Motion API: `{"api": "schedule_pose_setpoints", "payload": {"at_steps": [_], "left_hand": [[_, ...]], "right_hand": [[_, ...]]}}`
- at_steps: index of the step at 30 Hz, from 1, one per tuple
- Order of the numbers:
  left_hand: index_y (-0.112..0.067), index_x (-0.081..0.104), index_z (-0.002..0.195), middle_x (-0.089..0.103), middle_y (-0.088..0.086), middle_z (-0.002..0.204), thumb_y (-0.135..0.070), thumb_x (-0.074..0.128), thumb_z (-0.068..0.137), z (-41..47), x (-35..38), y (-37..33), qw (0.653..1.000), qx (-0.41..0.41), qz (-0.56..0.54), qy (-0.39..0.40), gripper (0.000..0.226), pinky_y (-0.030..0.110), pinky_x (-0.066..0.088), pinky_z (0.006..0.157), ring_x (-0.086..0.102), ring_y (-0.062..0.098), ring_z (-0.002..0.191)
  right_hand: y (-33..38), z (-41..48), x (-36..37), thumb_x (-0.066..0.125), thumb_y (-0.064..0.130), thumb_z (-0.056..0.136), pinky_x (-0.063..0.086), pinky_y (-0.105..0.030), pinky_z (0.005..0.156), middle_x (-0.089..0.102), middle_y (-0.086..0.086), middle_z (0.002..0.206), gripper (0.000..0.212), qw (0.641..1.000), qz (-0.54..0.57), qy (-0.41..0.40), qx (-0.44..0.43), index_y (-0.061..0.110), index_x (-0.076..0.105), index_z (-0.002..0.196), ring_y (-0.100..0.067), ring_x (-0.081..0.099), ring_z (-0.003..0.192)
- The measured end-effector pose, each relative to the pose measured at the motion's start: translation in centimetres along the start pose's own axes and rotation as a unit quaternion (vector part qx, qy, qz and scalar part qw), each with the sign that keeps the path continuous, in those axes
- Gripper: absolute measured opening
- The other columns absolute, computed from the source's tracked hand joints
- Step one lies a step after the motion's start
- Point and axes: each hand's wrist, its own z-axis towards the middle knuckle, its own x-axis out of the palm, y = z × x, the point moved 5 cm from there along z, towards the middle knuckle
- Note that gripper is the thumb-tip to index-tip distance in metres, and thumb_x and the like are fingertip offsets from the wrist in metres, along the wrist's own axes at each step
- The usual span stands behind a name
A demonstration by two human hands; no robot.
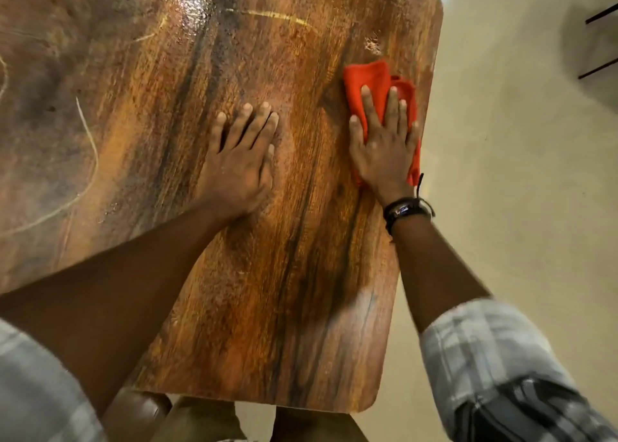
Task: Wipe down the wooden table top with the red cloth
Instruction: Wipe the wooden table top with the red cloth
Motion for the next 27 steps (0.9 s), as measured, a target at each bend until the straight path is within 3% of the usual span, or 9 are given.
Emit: {"api": "schedule_pose_setpoints", "payload": {"at_steps": [5,8,12,16,19,22,27], "left_hand": [[-0.014,0.023,0.158,0.018,0.003,0.167,-0.032,0.021,0.104,-0.1,-0.1,-0.2,1.0,0.005,0.012,-0.001,0.057,0.055,0.007,0.123,0.012,0.024,0.154],[-0.014,0.023,0.158,0.018,0.003,0.167,-0.032,0.021,0.104,-0.1,-0.1,-0.1,1.0,0.007,0.01,0.002,0.057,0.054,0.007,0.123,0.012,0.024,0.154],[-0.014,0.022,0.158,0.018,0.004,0.167,-0.031,0.021,0.105,0.0,-0.4,-0.2,1.0,0.002,0.0,0.004,0.056,0.054,0.005,0.124,0.01,0.025,0.155],[-0.014,0.019,0.159,0.014,0.003,0.168,-0.031,0.018,0.106,0.0,-0.4,-0.1,1.0,0.002,0.011,0.014,0.056,0.054,0.005,0.124,0.007,0.025,0.155],[-0.015,0.017,0.159,0.012,0.002,0.168,-0.032,0.017,0.106,-0.1,-0.4,0.0,1.0,0.0,0.014,0.02,0.056,0.054,0.004,0.124,0.005,0.024,0.155],[-0.015,0.017,0.159,0.012,0.002,0.168,-0.033,0.017,0.105,-0.4,-0.6,0.0,1.0,-0.002,0.016,0.022,0.057,0.053,0.004,0.124,0.005,0.024,0.155],[-0.015,0.017,0.159,0.012,0.002,0.168,-0.032,0.017,0.103,-0.5,-0.7,-0.2,0.999,-0.004,0.02,0.026,0.059,0.052,0.003,0.124,0.006,0.023,0.155]], "right_hand": [[2.7,-14.7,1.4,0.025,0.052,0.104,0.001,-0.054,0.124,0.003,-0.003,0.169,0.058,0.999,0.019,0.027,-0.037,0.036,0.013,0.159,-0.023,-0.001,0.156],[1.8,-21.8,1.6,0.026,0.051,0.105,0.007,-0.054,0.124,0.002,-0.002,0.169,0.058,0.996,0.007,0.055,-0.073,0.037,0.011,0.159,-0.02,-0.001,0.156],[-2.8,-21.7,0.6,0.027,0.05,0.104,0.013,-0.054,0.124,0.001,0.003,0.169,0.057,0.998,0.047,0.042,-0.012,0.038,0.014,0.158,-0.017,0.002,0.156],[-4.4,-14.9,0.1,0.024,0.052,0.103,0.023,-0.056,0.12,0.009,-0.007,0.168,0.06,0.994,0.097,-0.01,0.043,0.03,0.024,0.158,-0.026,0.01,0.155],[-3.8,-12.7,0.5,0.022,0.053,0.102,0.015,-0.055,0.123,0.012,-0.01,0.167,0.061,0.995,0.076,-0.024,0.062,0.028,0.024,0.158,-0.029,0.01,0.155],[-0.5,-16.2,1.2,0.025,0.049,0.105,0.006,-0.053,0.124,0.012,-0.007,0.168,0.057,0.999,0.036,-0.02,0.021,0.029,0.022,0.159,-0.024,0.007,0.155],[4.9,-29.1,3.1,0.022,0.049,0.106,0.005,-0.054,0.124,0.01,-0.001,0.168,0.054,0.998,0.001,0.035,-0.054,0.034,0.018,0.159,-0.021,0.008,0.155]]}}
